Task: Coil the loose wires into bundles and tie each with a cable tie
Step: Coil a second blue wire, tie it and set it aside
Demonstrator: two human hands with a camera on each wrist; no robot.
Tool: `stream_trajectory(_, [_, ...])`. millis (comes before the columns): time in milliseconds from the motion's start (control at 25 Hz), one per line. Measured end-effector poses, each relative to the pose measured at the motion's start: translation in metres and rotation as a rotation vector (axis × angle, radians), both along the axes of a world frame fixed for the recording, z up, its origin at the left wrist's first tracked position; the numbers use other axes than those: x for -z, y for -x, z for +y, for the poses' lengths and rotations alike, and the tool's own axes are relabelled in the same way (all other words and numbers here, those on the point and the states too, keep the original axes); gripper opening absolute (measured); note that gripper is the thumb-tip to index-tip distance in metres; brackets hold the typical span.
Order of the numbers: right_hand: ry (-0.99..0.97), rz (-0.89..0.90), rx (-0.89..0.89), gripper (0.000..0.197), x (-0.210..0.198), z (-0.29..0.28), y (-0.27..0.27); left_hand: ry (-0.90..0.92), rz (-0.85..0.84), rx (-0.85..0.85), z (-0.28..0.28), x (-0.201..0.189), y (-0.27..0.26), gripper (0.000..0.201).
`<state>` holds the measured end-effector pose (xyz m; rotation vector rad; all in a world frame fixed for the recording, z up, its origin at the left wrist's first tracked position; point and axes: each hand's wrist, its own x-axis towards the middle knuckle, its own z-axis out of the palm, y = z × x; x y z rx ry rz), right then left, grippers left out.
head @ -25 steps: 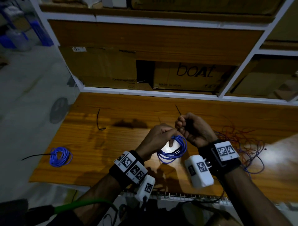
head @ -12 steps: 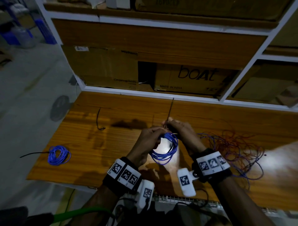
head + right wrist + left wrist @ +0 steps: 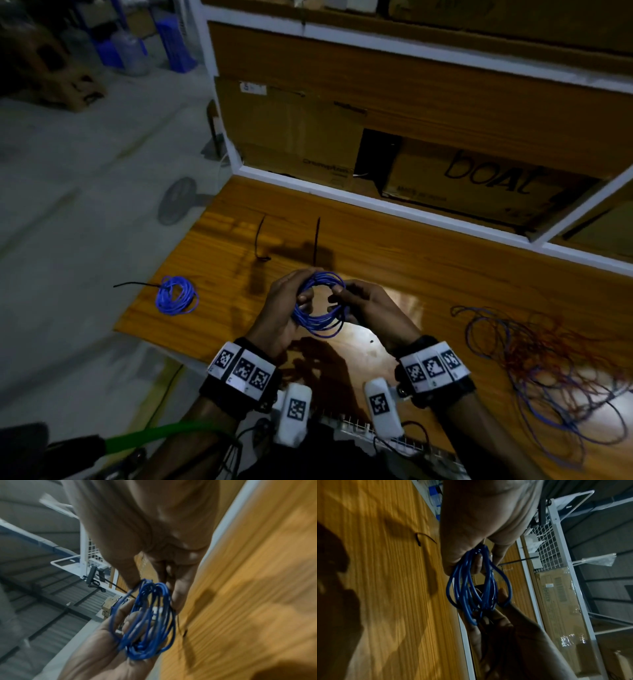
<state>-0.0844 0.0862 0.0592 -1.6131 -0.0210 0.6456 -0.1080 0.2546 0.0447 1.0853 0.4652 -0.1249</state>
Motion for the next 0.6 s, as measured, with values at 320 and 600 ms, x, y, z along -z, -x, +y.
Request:
stream_trajectory(320, [-0.098,0.045,0.050,0.011,0.018,0.063,-0.025,-0.103,0.064,-0.123,0.062,0.024,0.014,0.022])
stream_trajectory(600, [0.069,0.013,-0.105,0.023,0.034,0.148,-0.076,-0.233,0.126,-0.305,0.122,0.048,0.022,0.025])
